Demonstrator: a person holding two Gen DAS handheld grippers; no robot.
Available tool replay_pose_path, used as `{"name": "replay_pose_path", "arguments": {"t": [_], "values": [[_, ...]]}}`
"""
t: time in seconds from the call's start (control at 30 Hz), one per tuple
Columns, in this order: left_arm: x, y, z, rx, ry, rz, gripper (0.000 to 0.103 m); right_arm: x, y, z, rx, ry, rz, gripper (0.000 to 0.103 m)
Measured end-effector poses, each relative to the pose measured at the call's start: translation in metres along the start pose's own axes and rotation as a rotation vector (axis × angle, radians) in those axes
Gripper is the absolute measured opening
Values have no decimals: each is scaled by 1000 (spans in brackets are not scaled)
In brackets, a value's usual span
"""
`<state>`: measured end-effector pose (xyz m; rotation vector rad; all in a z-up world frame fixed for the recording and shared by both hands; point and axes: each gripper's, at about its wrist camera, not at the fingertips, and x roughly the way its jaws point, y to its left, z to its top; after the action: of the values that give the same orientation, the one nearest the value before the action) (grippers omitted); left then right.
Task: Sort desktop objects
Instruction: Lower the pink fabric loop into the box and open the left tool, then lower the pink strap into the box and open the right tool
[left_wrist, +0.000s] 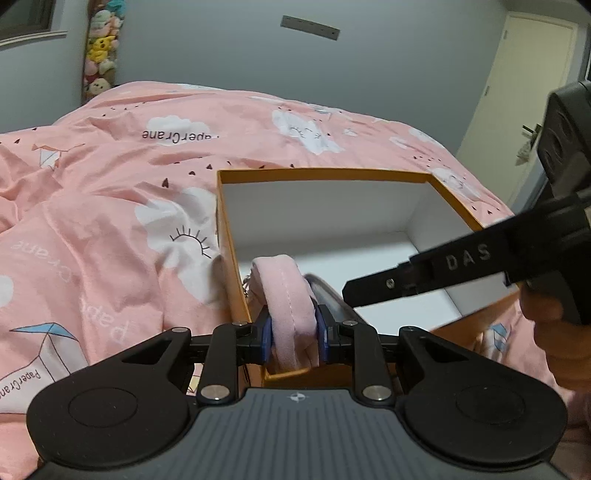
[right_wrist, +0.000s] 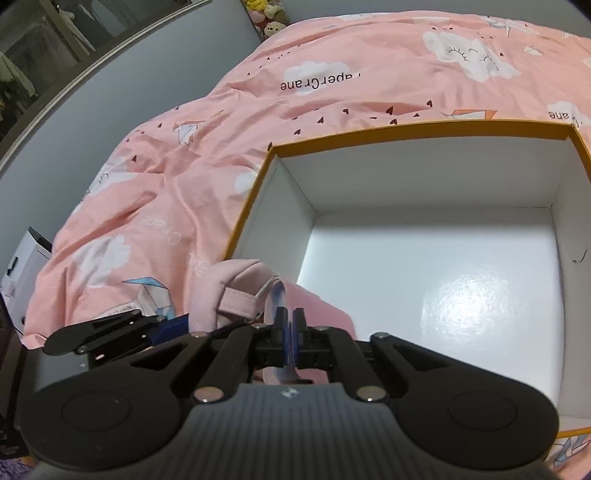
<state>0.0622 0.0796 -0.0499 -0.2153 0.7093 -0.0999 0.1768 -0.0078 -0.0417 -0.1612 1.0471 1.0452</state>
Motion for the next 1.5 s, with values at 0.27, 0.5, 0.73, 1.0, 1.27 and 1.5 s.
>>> {"name": "replay_pose_path", "arguments": {"t": [0.27,0.5,0.73,1.0,1.27,1.5], "values": [[-4,-1,-3,-3,-7,-8,33,1,-14,4,-63,37,-47,16],[-30,15,2,-105,-90,9,50,35,-36,9,-101,194,-129,20],[-17,53,-1,-334,-19,-58,41,62,-44,7,-3,256,-101,19],[1,66,-12,-425,39,-171,35,73,-26,4,27,298,-65,4],[-1,64,-13,-407,44,-168,35,74,-17,3,-47,288,-26,2],[-9,59,-10,-386,19,-131,35,63,-5,0,-159,205,-89,9]]}}
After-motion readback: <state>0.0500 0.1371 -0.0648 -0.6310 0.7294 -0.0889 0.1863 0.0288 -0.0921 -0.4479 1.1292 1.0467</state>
